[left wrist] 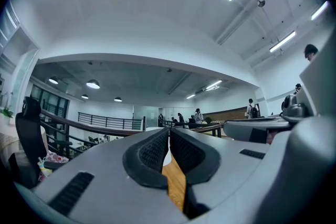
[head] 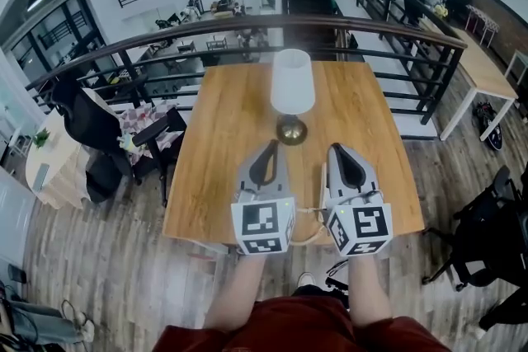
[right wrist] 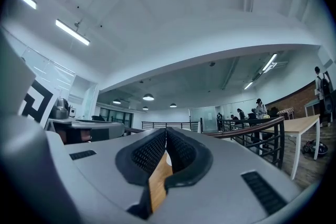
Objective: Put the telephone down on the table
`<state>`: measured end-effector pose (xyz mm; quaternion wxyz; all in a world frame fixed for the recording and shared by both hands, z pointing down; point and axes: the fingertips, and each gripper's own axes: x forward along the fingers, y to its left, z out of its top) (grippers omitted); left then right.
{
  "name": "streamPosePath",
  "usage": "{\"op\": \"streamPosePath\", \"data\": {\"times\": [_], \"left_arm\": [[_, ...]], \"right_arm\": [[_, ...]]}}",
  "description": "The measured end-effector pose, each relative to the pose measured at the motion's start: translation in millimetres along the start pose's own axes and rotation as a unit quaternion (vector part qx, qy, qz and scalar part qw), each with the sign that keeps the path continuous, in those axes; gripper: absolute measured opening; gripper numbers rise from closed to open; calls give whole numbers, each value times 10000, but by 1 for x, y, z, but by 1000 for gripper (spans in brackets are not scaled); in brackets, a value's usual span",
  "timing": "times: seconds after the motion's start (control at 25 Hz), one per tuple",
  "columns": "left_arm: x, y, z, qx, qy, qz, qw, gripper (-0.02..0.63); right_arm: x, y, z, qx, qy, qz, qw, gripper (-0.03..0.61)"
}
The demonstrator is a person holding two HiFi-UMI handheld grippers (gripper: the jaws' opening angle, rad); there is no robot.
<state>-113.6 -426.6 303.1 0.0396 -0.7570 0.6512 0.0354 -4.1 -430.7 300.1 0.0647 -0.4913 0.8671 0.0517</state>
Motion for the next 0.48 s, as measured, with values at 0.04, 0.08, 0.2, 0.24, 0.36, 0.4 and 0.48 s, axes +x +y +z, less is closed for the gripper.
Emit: {"op": "streamPosePath", "data": {"times": [0.04,0.08,0.2,0.24,0.36,0.4,0.48], "left_arm": [[1,-1,1,16,-11,-10,10000,34],[1,-2,1,23,-17,-16,10000,34],[3,-3,2,81,-16,-6,10000,34],[3,-4,2,105,-13,-8,9999,34],[4,-7,1,112,2,-17,9999,34],[4,-8,1,110,1,-15,9999,34],[6,-8,1,113,-3,-8,9999,34]], "right_arm": [[0,-2,0,-7,4,-27,10000,29],[-1,-3,-1,-20,8,-54,10000,29],[-1,-8,1,-31,-2,-128,9999,29],[-2,-10,1,-31,-6,-152,9999,29],[-4,-14,0,-20,-6,-194,9998,29],[-4,-15,0,-17,-4,-198,9998,29],[-3,-17,-1,-21,5,-205,9998,29]]}}
